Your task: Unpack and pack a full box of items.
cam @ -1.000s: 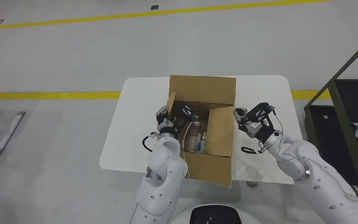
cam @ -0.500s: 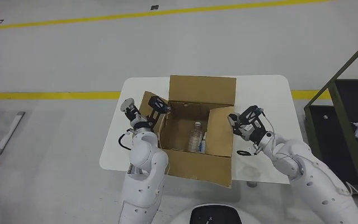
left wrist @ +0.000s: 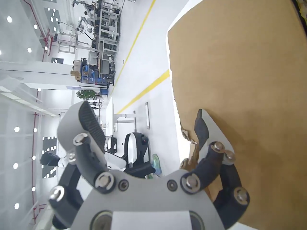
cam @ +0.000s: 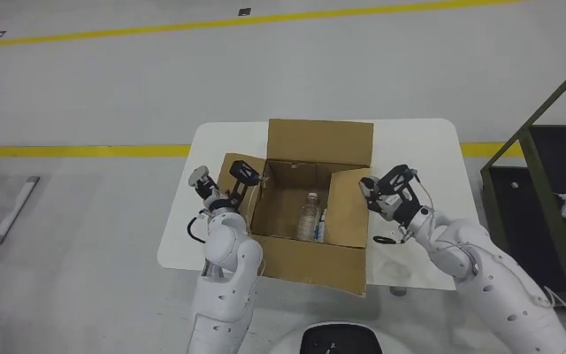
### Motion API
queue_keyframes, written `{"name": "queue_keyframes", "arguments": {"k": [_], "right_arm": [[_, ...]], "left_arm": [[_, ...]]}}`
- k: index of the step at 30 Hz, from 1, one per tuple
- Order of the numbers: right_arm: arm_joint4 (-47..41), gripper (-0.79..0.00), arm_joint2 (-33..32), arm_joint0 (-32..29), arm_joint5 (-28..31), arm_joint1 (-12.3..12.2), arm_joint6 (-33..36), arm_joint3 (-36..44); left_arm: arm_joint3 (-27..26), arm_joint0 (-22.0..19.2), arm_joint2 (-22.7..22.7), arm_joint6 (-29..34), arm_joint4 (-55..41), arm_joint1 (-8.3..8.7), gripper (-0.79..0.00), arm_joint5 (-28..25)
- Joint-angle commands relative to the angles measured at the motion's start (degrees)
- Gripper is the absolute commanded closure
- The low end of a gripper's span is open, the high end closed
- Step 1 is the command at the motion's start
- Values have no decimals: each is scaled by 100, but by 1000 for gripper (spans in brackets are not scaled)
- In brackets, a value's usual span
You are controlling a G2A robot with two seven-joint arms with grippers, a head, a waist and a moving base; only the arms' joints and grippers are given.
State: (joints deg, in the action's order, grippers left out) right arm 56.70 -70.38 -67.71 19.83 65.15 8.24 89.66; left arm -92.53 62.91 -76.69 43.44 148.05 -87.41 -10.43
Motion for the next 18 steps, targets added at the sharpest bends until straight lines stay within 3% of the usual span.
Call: {"name": "queue_keyframes", "arguments": {"k": [1, 7, 12, 18], "right_arm": [[-54, -28, -96, -56, -3, -2, -237, 43], [-257, -6, -461, -331, -86, -22, -743, 207], [-324, 0, -738, -539, -269, -44, -743, 300], [-331, 0, -953, -757, -367, -60, -750, 245]], "left_arm": [[-146, -18, 29, -67, -51, -9, -785, 35], [-932, 39, 242, -258, -292, -44, -785, -97], [-1560, 110, 660, -578, -486, -77, -785, -378], [-1830, 305, 1213, -947, -2280, -185, -785, -1084]]}}
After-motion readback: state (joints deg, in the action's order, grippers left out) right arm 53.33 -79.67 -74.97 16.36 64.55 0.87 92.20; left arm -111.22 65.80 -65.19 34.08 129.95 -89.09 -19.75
